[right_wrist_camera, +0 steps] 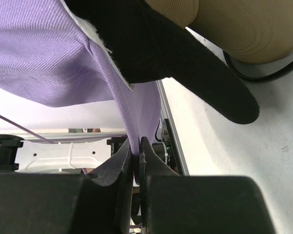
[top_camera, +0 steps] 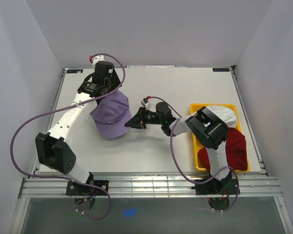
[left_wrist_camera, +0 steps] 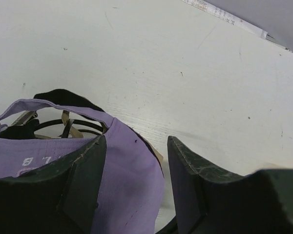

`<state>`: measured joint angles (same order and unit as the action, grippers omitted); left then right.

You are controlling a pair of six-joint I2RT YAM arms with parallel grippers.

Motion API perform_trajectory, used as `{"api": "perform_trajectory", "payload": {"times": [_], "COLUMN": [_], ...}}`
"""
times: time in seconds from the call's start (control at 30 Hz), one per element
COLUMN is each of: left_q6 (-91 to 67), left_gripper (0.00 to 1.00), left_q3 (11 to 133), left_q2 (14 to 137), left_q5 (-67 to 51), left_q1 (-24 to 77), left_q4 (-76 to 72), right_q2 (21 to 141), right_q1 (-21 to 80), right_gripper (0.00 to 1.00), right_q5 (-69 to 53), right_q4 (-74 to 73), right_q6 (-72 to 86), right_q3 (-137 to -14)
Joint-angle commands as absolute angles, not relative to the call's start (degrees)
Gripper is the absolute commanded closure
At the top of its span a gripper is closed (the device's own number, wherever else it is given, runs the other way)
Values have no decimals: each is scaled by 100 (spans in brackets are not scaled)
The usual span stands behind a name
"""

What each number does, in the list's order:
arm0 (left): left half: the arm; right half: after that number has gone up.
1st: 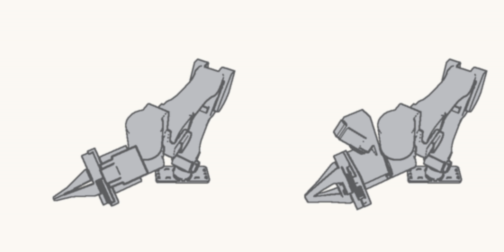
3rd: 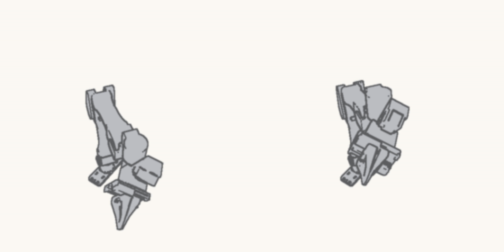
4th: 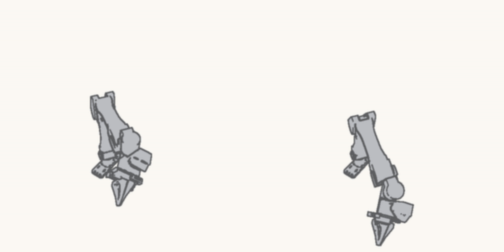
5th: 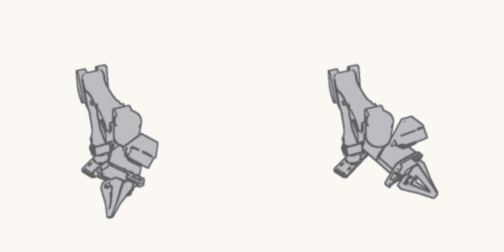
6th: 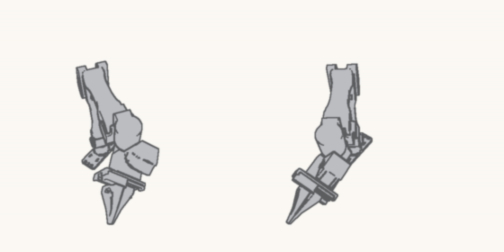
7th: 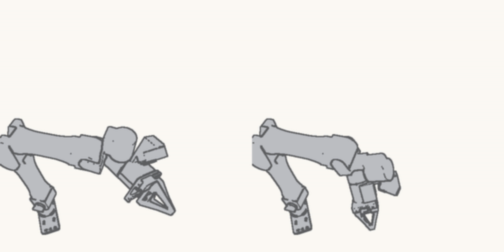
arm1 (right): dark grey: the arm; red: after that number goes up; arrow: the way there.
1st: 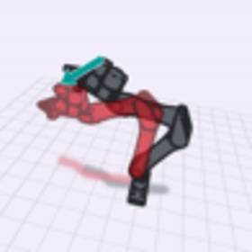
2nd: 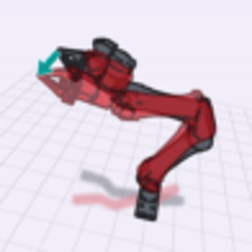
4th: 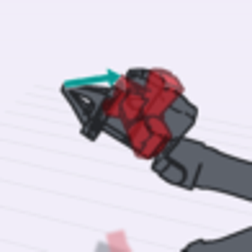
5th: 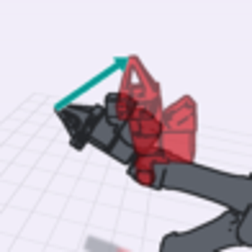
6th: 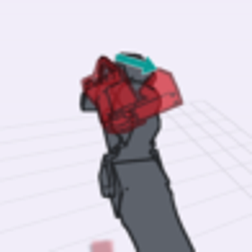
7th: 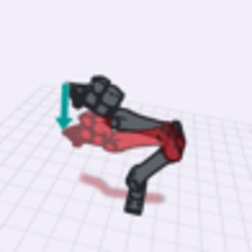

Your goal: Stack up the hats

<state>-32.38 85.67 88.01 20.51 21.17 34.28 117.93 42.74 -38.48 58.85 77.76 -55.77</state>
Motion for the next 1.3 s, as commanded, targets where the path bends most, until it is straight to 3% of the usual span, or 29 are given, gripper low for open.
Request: {"api": "perform_trajectory", "payload": {"times": [0.0,0.27,0.53,0.8,1.27], "left_q6": [-3304,-3436,-3507,-3559,-3568], "left_gripper": [36,36,36,36,34], "left_q3": [8613,8631,8578,8499,8341], "left_q2": [9114,9386,9554,9580,9563], "left_q5": [2268,2197,2022,1969,1837], "left_q1": [2074,2074,2074,2074,2057], "left_q4": [4025,4148,4254,4245,4149], "right_q2": [12006,12050,12059,12111,12208], "right_q1": [4184,4184,4201,4210,4210], "right_gripper": [92,92,84,67,62], "right_q5": [-3753,-3683,-3595,-3516,-3402], "right_q4": [4852,4729,3922,3543,2708], "right_q6": [7507,7427,6970,6689,6179], "right_q3": [-5555,-5502,-5747,-5915,-6424]}}
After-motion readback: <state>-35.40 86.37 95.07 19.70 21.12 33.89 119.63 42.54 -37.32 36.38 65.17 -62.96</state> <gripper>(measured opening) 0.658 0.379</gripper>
